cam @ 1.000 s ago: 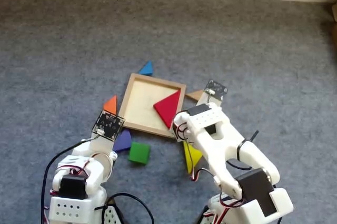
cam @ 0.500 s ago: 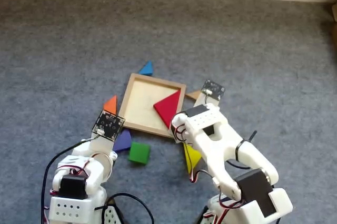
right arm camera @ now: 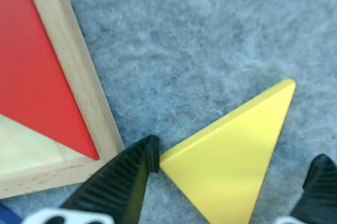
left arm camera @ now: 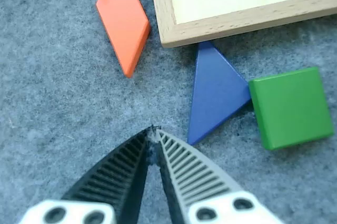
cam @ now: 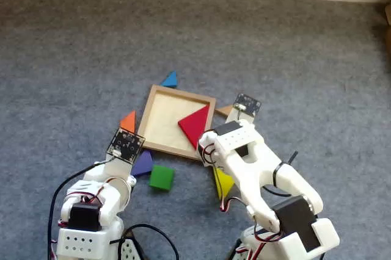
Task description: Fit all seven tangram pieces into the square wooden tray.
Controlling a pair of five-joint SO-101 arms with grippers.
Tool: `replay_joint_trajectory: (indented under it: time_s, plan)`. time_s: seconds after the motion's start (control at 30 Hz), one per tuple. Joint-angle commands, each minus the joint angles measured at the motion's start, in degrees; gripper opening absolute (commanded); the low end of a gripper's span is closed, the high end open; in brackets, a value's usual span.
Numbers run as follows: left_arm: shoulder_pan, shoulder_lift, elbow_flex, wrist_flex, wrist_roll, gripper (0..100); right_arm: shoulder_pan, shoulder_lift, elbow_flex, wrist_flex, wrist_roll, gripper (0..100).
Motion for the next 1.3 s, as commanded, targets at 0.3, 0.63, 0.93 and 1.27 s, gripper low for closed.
replay_joint_trajectory:
  time_s: [0.3,0.63,0.93,1.27]
  plan:
    - [-0.22,-0.31,1.1,0.26,0.35,1,-0.13,-0.92,0.92,1.8,1.05,24.8]
    - [-0.22,-0.31,1.1,0.26,0.35,1,3.56,-1.01,0.4,7.43,5.8,24.6]
    - [-0.22,-0.31,1.1,0.26,0.35,1,2.51,-0.92,-1.98,7.96,6.33,30.3]
    - [-0.22,-0.31,1.1,0.26,0.35,1,-4.62,-0.92,-1.63,7.96,7.47,43.0]
